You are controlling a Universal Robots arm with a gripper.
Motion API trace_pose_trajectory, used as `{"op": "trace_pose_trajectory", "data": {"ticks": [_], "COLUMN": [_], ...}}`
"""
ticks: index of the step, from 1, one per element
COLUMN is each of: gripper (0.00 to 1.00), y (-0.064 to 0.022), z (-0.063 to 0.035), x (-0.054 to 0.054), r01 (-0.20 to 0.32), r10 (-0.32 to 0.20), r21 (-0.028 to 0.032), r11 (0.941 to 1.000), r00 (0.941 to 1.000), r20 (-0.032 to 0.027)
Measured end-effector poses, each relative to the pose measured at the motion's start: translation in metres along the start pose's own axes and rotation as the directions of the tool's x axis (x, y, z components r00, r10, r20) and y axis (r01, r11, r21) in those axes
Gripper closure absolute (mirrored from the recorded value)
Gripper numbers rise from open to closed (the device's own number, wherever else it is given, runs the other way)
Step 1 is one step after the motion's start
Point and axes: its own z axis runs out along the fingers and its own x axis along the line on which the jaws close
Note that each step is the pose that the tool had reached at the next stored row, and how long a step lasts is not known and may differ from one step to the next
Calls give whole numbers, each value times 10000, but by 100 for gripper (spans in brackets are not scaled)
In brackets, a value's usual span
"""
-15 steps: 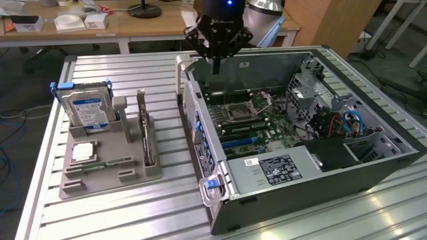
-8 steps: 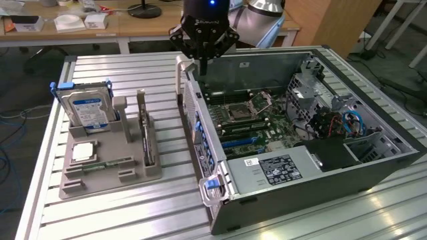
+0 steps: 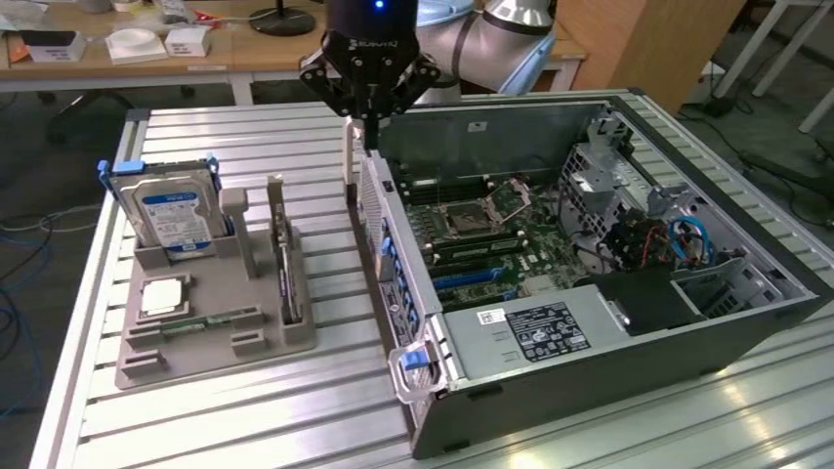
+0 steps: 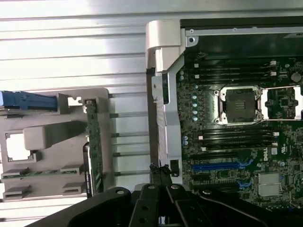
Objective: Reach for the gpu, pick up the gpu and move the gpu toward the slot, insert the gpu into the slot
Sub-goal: 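Reach for the gpu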
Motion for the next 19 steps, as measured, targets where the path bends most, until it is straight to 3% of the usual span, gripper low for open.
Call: {"op": "trace_pose_trajectory", "data": {"ticks": [19], "gripper": [90], "y": [-52], "z": [-3], "x": [688], "r01": [1], "r10": [-1], "r21": [0], "r11": [10000], "r00": [10000], "r20": [0]}}
